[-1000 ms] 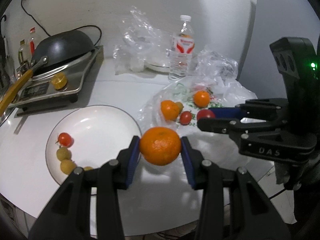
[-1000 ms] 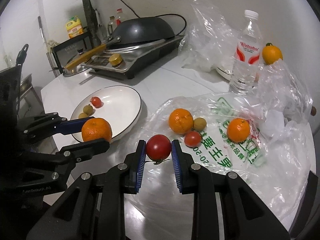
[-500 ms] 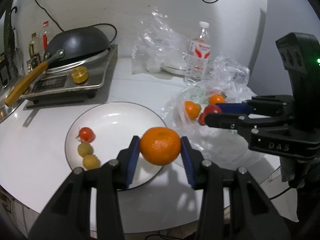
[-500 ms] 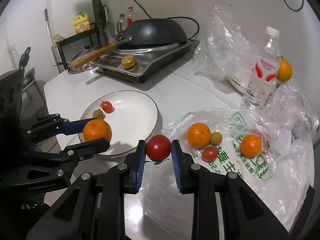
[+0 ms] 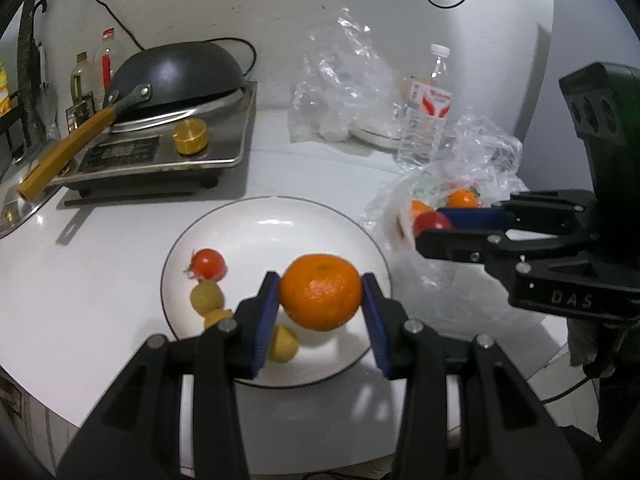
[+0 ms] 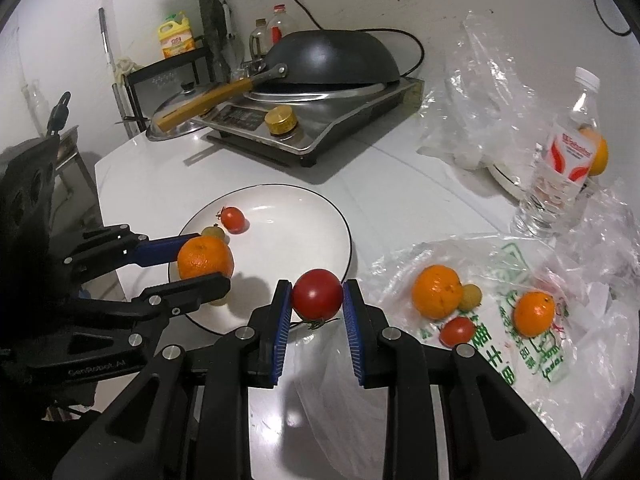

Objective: Organize fruits
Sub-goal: 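Carry the mandarin and the cherry tomato over the white plate with both tools, then open the left tool to drop the mandarin on the plate while the right tool releases the tomato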

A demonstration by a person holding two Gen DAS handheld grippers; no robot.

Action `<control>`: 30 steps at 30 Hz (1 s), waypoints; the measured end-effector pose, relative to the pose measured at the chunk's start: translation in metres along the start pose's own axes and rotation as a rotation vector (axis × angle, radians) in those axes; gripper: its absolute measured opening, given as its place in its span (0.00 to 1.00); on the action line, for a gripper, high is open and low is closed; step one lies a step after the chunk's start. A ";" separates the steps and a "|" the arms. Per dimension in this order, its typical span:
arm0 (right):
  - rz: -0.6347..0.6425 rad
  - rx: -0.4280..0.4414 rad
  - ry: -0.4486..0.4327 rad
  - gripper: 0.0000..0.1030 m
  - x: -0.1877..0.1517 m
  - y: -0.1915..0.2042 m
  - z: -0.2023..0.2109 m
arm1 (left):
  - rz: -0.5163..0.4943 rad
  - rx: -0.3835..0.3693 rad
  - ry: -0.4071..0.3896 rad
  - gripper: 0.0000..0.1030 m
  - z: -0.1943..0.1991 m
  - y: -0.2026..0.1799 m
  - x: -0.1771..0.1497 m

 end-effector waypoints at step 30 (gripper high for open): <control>-0.017 0.074 0.034 0.27 0.030 0.007 -0.071 | -0.051 0.053 0.043 0.41 -0.056 0.063 0.042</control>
Point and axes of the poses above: each gripper's, at about its wrist camera, not at the fingertips, and z roughly against the way its jaws point, y to its left, x to its top, the point moved 7 cm from there along -z, roughly the way its jaws point, and after that the axes turned 4 degrees about -x, right-handed, at the moved point
